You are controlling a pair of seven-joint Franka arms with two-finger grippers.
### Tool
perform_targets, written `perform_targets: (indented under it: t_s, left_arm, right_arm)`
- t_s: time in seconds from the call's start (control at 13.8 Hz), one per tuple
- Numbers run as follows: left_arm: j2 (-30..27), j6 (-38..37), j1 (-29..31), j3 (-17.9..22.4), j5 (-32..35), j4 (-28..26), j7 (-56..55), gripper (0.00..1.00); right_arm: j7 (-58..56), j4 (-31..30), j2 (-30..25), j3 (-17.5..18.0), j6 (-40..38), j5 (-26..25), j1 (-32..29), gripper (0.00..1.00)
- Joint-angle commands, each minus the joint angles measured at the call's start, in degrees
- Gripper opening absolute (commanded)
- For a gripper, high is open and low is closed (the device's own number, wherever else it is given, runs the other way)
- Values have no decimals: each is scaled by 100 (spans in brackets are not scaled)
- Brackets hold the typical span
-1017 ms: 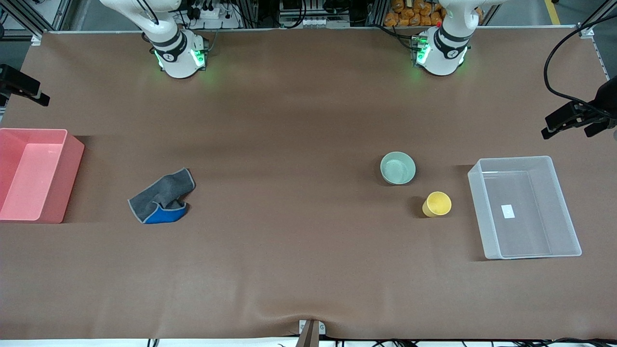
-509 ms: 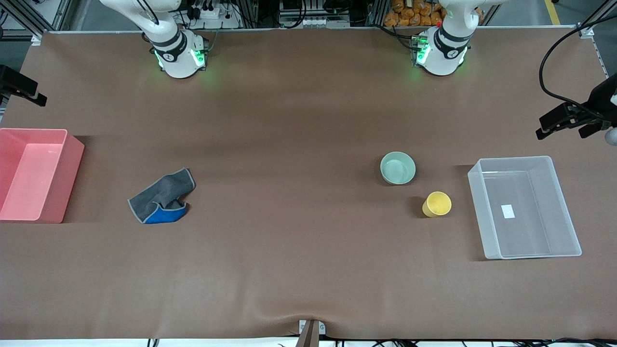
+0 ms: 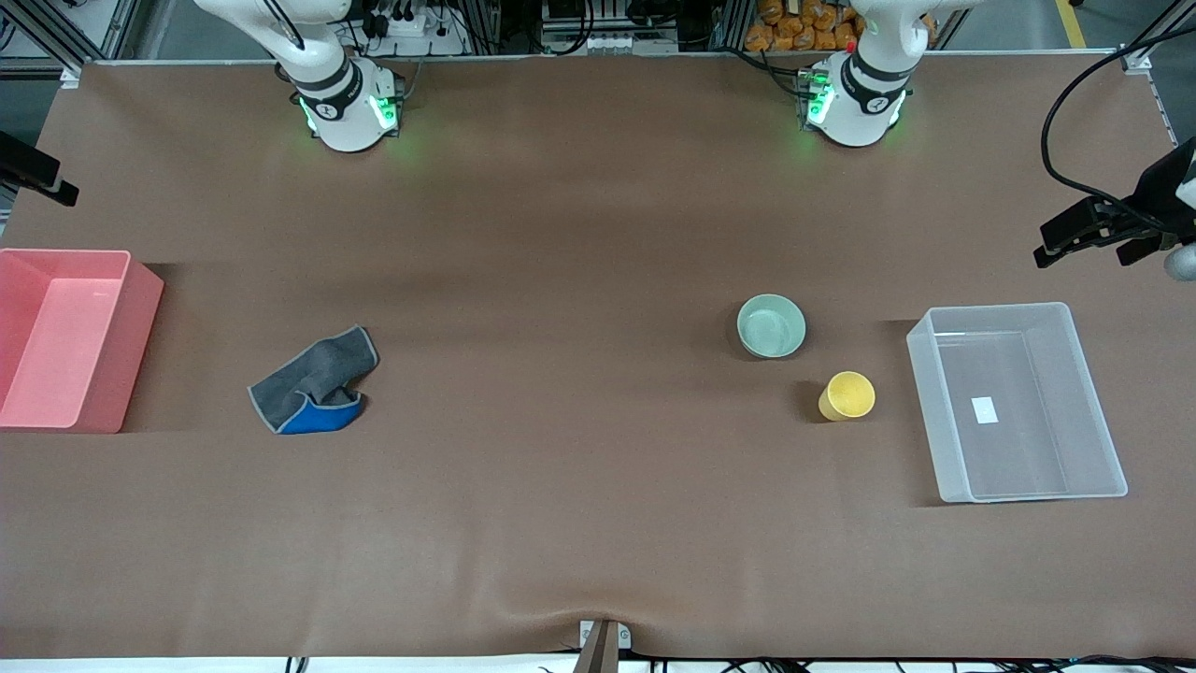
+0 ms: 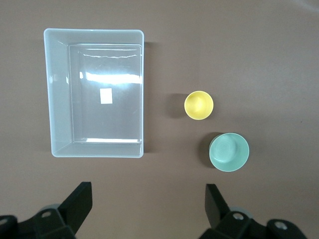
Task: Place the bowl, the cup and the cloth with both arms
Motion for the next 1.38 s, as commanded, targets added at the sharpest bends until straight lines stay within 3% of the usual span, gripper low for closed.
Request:
perform_targets:
  t_s: [0.0, 1.02, 1.31]
  left_arm:
    - [-16, -114, 24, -28, 22, 71, -112, 100]
    - [37, -114, -11, -36, 5, 62, -15, 100]
    - [99, -114, -20, -98, -30, 71, -103, 100]
  right_arm:
    - [10, 51, 123, 70, -30, -48, -71, 100]
    - [1, 8, 1160, 87, 400, -30, 254, 100]
    - [1, -351, 1257, 96, 864, -39, 298, 100]
